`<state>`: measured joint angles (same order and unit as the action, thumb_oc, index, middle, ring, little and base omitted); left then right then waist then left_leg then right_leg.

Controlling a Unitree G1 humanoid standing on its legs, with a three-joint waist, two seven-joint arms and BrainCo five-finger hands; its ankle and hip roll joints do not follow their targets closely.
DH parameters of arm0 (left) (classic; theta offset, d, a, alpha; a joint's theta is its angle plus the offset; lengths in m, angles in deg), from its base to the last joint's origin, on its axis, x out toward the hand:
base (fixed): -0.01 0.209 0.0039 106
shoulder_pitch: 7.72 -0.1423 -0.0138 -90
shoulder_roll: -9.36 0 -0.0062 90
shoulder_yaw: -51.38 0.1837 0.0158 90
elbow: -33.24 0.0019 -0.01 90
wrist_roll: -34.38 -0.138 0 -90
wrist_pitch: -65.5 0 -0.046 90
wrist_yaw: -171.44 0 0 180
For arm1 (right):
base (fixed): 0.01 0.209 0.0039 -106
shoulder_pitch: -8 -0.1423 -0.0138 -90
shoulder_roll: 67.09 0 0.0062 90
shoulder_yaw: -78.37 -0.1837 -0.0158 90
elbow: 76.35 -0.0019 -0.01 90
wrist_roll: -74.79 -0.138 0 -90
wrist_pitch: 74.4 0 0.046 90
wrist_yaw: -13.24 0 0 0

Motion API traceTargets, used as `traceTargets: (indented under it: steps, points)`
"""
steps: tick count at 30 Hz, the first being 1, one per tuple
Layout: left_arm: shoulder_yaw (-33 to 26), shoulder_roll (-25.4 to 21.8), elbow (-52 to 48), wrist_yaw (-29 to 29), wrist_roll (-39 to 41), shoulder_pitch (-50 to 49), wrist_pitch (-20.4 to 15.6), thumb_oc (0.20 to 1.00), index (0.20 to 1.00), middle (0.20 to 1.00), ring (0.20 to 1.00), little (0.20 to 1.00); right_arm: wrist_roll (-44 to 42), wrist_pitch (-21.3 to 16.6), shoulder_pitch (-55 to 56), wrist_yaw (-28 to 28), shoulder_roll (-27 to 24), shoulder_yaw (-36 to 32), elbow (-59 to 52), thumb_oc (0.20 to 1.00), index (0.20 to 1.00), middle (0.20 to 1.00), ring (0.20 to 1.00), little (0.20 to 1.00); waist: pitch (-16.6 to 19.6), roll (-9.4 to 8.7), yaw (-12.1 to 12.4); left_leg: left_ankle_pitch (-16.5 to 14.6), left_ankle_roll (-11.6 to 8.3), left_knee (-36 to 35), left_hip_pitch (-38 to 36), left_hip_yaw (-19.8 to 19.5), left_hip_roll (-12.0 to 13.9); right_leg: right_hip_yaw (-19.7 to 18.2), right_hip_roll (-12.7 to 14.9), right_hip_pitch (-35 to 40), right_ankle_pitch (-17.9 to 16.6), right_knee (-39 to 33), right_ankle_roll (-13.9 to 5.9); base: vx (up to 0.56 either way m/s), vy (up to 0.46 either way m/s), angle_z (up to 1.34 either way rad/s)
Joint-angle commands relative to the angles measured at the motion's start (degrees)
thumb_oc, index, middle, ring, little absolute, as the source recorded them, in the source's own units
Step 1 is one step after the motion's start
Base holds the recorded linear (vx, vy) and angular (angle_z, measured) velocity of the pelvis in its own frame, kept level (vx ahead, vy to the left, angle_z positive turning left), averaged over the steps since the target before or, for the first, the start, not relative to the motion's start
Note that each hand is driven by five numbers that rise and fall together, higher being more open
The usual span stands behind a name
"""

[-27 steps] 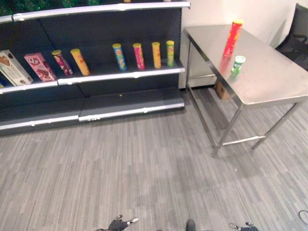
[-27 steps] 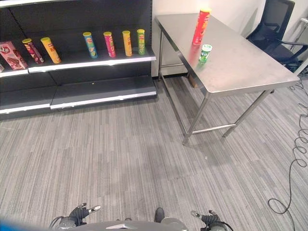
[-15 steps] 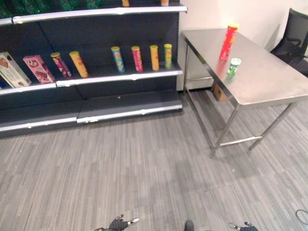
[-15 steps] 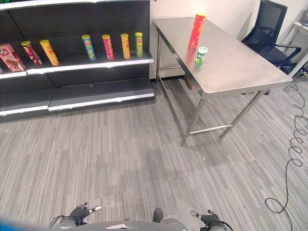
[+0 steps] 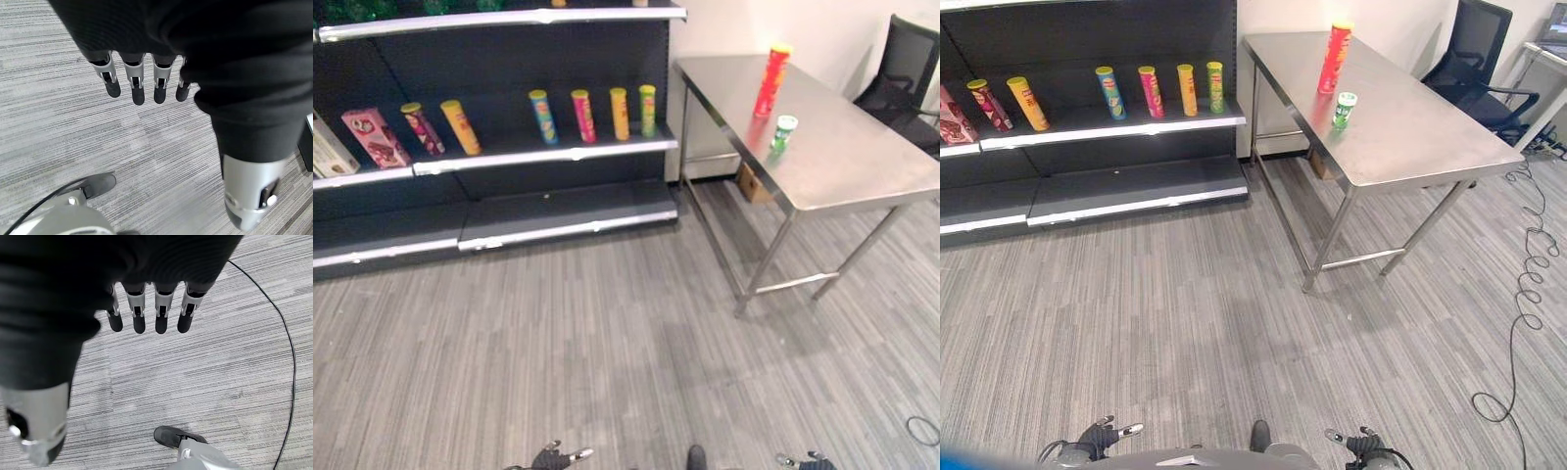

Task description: Put the goods on the table back onto the shelves and tidy them up.

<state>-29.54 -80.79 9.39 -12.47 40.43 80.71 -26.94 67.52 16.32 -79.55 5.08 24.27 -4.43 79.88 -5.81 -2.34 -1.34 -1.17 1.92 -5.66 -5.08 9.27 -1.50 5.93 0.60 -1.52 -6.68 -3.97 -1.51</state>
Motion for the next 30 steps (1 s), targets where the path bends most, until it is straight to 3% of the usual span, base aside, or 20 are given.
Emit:
traceTargets:
  steps: [1,3,6,7,8,9,10,13,16,20,24,26,27,30]
  points:
    - [0.19,-1.21,1.78,-0.61,-0.59,3.26,-0.90,1.000,1.000,1.000,1.000,1.000,-0.60,-0.74,-3.78,0.01,-1.68,1.09,0.00,1.000,1.000,1.000,1.000,1.000,-3.86,1.81,0.75,-5.25,2.90,0.66,-0.32,-1.76,-1.47,0.62,3.58,-1.56,10.88,13.34,-4.75,-0.01,0.163,-0.31]
    - [-0.04,-1.55,1.80,-0.71,-0.57,3.31,-0.82,1.000,1.000,1.000,1.000,1.000,-0.77,-0.77,-3.82,0.04,-1.79,1.12,-0.70,1.000,1.000,1.000,1.000,1.000,-5.49,2.00,0.38,-5.55,3.97,0.66,-1.50,-1.56,-2.31,0.44,5.02,-6.82,8.36,24.37,-5.44,0.01,0.175,-0.37]
    - [0.30,-1.68,1.67,-0.63,-0.84,3.50,-0.93,1.000,1.000,1.000,1.000,1.000,-1.18,-1.00,-3.55,0.05,-1.99,0.90,-1.00,1.000,1.000,1.000,1.000,1.000,-6.21,2.29,-0.17,-6.04,3.99,0.66,-2.41,-1.72,-2.60,-1.13,4.11,-10.33,8.65,26.98,-4.60,0.09,0.101,-0.22]
    - [0.58,-1.72,1.59,-0.72,-0.86,4.08,-1.05,1.000,1.000,1.000,1.000,1.000,-1.85,-1.20,-3.73,-0.21,-2.33,0.54,-1.02,1.000,1.000,1.000,1.000,1.000,-6.18,2.64,-0.29,-6.17,3.67,0.66,-2.36,-1.56,-2.60,-1.43,2.84,-10.55,8.73,21.46,-4.23,0.13,0.051,0.15]
    - [0.59,-1.71,1.59,-0.72,-0.86,4.08,-1.05,1.000,1.000,1.000,1.000,1.000,-1.85,-1.20,-3.73,-0.21,-2.34,0.54,-1.02,1.000,1.000,1.000,1.000,1.000,-6.24,2.73,-0.32,-6.19,3.65,0.66,-2.44,-1.60,-2.51,-1.35,2.76,-10.31,8.59,21.17,-4.20,0.17,-0.013,0.08]
    - [0.85,-1.57,1.77,-0.70,-0.90,4.77,-1.13,1.000,1.000,1.000,1.000,1.000,-2.11,-1.12,-3.92,-0.33,-2.52,0.30,-1.13,1.000,1.000,1.000,1.000,1.000,-6.46,2.68,-0.61,-6.62,3.38,0.66,-2.94,-1.96,-2.81,-1.52,1.73,-10.05,6.16,12.43,-4.79,0.09,-0.022,0.06]
    - [0.85,-1.58,1.77,-0.70,-0.90,4.78,-1.13,1.000,1.000,1.000,1.000,1.000,-2.11,-1.12,-3.93,-0.33,-2.52,0.30,-1.13,1.000,1.000,1.000,1.000,1.000,-6.41,2.69,-0.54,-6.60,3.38,0.66,-2.87,-1.89,-2.80,-1.57,1.69,-10.04,6.00,12.21,-4.79,0.14,-0.031,0.04]
    - [0.87,-1.37,1.48,-0.53,-1.11,5.39,-1.10,1.000,1.000,1.000,1.000,1.000,-1.68,-0.68,-3.77,-0.60,-2.77,0.17,-2.63,1.000,1.000,1.000,1.000,1.000,-6.79,1.95,-0.67,-7.62,2.82,0.66,-4.58,-1.48,-3.78,-1.47,1.09,-10.70,1.68,-1.01,-7.24,0.19,-0.055,0.00]
    - [0.88,-1.03,1.58,-0.37,-1.50,5.23,-1.32,1.000,1.000,1.000,1.000,1.000,-1.59,-0.81,-3.23,-0.57,-3.35,-0.22,-3.36,1.000,1.000,1.000,1.000,1.000,-6.55,1.73,-0.79,-9.05,2.63,0.66,-6.61,-2.07,-4.37,-1.16,1.22,-10.68,2.04,-1.03,-7.44,0.28,-0.079,0.05]
    - [1.10,-0.29,2.12,-0.48,-2.04,4.95,-1.28,1.000,1.000,1.000,1.000,1.000,-1.38,-1.20,-2.54,-0.25,-4.01,-0.32,-3.60,1.000,1.000,1.000,1.000,1.000,-5.02,1.88,-1.68,-10.87,2.41,0.66,-9.34,-3.78,-3.88,-0.65,0.67,-8.23,0.14,-1.02,-6.42,0.30,-0.110,0.16]
    - [2.13,0.35,1.41,-0.37,-1.69,5.41,-1.38,1.000,1.000,1.000,1.000,1.000,-1.48,-1.38,-1.95,-0.04,-5.07,-0.38,-4.14,1.000,1.000,1.000,1.000,1.000,-3.29,2.59,-2.85,-10.50,0.86,0.66,-10.35,-4.84,-1.90,-1.13,-1.02,-7.26,1.47,0.54,-4.59,0.37,-0.217,0.56]
    - [2.71,0.68,1.46,-0.26,-1.45,6.12,-1.27,1.000,1.000,1.000,1.000,1.000,-1.23,-1.37,-2.01,0.22,-5.54,0.19,-2.95,1.000,1.000,1.000,1.000,1.000,-2.13,2.83,-3.41,-7.52,-1.41,2.55,-10.33,-5.28,-0.06,-0.58,-2.67,-5.26,4.19,0.61,-2.59,0.43,-0.323,0.48]
    - [2.70,0.68,1.46,-0.26,-1.45,6.12,-1.26,1.000,1.000,1.000,1.000,1.000,-1.23,-1.38,-2.01,0.22,-5.54,0.20,-2.95,1.000,1.000,1.000,1.000,1.000,-2.15,2.83,-3.46,-7.54,-1.42,2.58,-10.34,-5.32,-0.04,-0.53,-2.67,-5.22,4.20,0.61,-2.58,0.45,-0.370,0.33]
    - [2.10,0.78,2.34,0.03,-0.70,5.70,-1.01,1.000,1.000,1.000,1.000,1.000,-1.46,-1.41,-1.74,0.84,-4.97,0.88,-0.92,1.000,1.000,1.000,1.000,1.000,-1.94,1.90,-3.35,-2.07,-5.01,17.27,-6.45,-4.22,1.81,-0.92,-4.39,0.59,8.04,-1.02,0.50,0.40,-0.331,0.18]
